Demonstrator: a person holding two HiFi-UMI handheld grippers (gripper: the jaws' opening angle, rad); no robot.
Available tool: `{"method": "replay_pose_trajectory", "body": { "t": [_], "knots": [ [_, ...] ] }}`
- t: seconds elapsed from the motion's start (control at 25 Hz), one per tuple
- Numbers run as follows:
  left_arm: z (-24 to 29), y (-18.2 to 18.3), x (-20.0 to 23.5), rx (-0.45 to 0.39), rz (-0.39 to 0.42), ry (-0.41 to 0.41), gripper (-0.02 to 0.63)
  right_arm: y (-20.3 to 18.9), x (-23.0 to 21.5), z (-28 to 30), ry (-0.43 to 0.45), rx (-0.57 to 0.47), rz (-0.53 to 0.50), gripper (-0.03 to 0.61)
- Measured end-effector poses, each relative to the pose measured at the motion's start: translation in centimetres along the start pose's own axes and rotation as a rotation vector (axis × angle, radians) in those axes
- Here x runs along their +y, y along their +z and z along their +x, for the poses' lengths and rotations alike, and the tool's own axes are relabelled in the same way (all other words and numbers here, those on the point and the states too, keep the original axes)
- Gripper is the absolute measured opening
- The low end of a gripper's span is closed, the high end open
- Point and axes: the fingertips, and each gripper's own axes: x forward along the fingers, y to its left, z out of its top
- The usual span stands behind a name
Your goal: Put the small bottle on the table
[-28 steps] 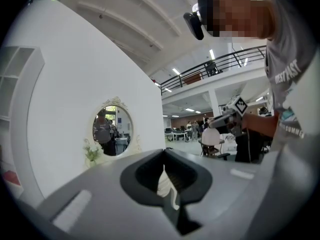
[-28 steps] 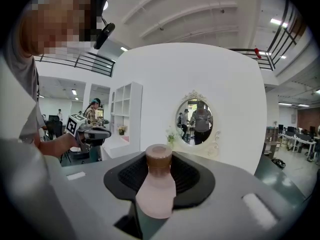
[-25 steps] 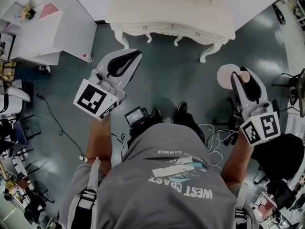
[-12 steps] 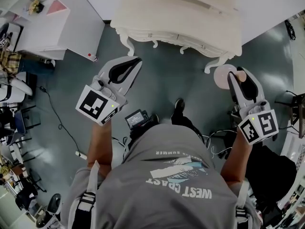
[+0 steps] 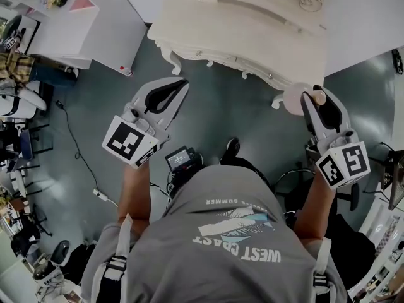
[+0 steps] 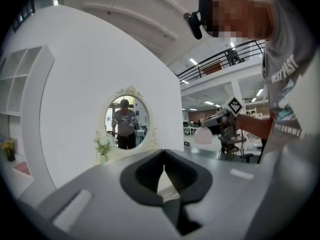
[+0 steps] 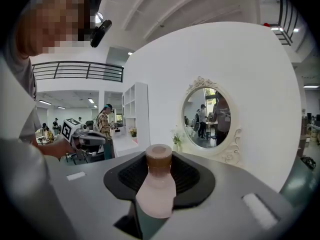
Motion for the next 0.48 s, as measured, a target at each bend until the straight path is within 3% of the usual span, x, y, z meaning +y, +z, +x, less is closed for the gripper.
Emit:
{"method": "replay_pose_trajectory", "body": {
  "t": [0.48],
  "knots": [
    [4.6, 0.7, -2.2, 0.033, 0.011, 0.087, 0.002, -0.6, -6.3, 1.5, 0.095, -0.016, 0.007, 0.143]
  ]
}}
